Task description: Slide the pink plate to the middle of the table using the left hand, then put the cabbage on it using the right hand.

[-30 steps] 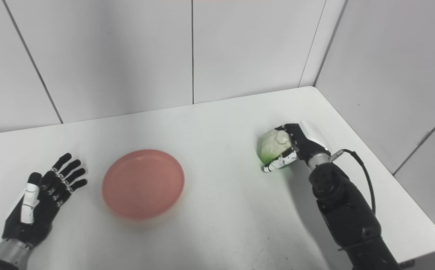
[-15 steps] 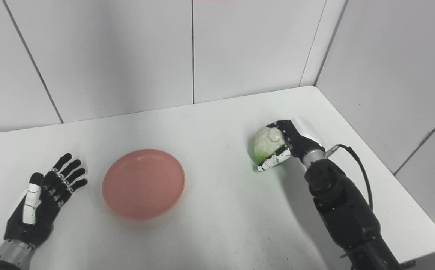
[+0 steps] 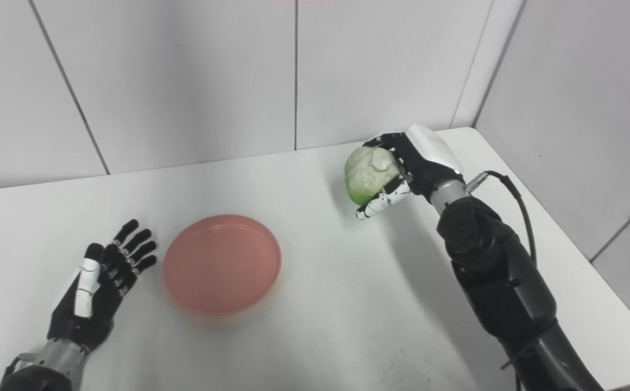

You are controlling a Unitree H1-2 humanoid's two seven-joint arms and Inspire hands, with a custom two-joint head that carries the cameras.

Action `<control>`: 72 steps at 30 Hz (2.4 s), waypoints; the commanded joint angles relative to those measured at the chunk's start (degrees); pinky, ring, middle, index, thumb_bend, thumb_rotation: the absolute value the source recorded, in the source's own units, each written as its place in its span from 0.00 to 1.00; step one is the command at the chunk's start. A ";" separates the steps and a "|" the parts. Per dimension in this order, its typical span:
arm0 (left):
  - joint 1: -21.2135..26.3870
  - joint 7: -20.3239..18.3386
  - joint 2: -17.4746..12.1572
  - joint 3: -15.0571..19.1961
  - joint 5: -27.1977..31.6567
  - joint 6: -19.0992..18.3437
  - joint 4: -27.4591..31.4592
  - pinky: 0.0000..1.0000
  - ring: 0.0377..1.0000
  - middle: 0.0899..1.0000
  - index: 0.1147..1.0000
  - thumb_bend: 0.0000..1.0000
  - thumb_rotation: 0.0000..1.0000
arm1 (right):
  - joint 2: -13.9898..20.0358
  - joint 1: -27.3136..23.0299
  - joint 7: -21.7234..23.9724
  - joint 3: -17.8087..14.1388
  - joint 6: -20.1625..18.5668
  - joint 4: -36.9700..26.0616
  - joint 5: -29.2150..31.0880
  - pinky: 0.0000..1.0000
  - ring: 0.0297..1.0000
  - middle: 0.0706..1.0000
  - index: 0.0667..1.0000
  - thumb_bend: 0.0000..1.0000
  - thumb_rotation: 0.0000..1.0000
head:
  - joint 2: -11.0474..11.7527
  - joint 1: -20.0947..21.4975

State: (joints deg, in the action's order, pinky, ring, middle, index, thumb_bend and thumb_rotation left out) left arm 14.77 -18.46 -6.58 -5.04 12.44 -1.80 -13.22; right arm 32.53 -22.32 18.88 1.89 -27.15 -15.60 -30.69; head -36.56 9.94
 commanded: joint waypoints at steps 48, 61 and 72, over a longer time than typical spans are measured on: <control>0.75 7.55 6.30 -5.38 -7.33 -9.99 -0.36 0.97 0.95 0.95 0.95 0.85 1.00 | -16.33 -10.61 3.26 18.81 8.26 14.53 1.85 0.39 0.42 0.44 0.45 0.53 0.00 | -2.90 -13.02; 0.70 7.81 6.61 -5.66 -7.93 -9.68 -0.17 0.97 0.95 0.95 0.94 0.83 1.00 | -18.26 -10.04 -0.31 20.84 11.52 22.54 -0.18 0.39 0.43 0.45 0.44 0.53 0.00 | -2.87 -14.08; 0.75 7.76 6.79 -5.66 -7.94 -9.51 -0.22 0.95 0.95 0.95 0.95 0.85 1.00 | -19.17 -9.61 -3.28 20.75 12.69 24.01 -0.98 0.41 0.46 0.44 0.46 0.53 0.00 | -2.86 -14.44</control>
State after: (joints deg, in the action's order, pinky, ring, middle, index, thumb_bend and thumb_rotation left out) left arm 16.21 -9.64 -0.89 -8.86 5.71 -6.31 -11.43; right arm 13.32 -31.64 15.60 22.48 -15.38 8.79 -31.22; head -39.37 -4.48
